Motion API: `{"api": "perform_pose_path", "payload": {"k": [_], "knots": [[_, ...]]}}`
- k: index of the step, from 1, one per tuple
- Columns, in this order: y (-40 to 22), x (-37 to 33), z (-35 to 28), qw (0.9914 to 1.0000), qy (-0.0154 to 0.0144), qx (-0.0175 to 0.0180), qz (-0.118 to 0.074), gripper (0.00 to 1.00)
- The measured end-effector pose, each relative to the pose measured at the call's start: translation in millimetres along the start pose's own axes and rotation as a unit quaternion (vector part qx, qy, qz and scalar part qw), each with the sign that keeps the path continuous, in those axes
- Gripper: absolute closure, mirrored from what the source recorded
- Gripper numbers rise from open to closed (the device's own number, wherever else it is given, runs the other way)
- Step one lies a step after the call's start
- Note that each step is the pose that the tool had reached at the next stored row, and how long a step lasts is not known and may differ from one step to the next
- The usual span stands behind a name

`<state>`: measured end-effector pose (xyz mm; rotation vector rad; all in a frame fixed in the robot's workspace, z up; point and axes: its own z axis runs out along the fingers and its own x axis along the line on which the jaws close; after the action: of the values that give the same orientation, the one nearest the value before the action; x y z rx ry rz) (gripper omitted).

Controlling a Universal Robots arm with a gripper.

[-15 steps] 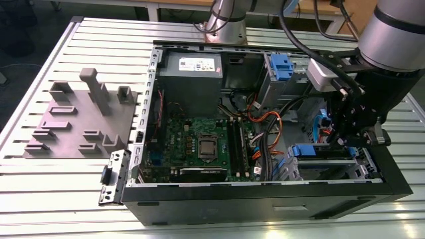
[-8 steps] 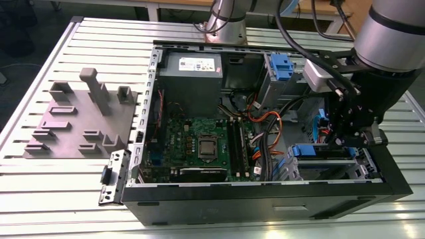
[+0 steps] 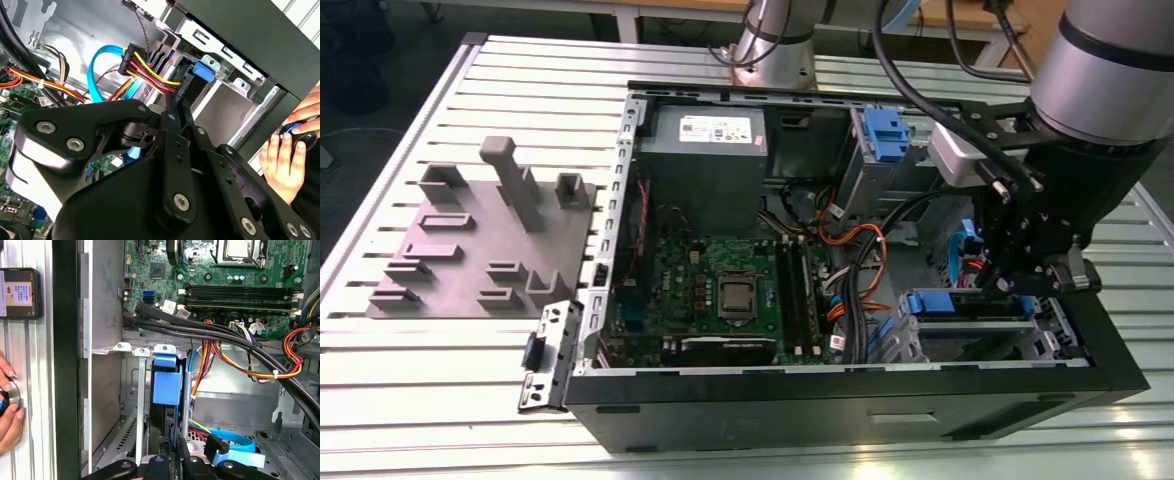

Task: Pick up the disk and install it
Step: 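Insert the first disk wire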

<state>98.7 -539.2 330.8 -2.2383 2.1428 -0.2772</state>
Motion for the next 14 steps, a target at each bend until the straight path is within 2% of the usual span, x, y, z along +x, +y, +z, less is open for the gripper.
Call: {"api": "perform_pose_path", "payload": {"k": [4,14], "knots": [[1.2,-0.3,2.5,1.00000,0.0001,0.0022,0.000,0.84],[2.1,-0.7,7.7,0.99999,0.0000,0.0021,0.004,0.84]]}}
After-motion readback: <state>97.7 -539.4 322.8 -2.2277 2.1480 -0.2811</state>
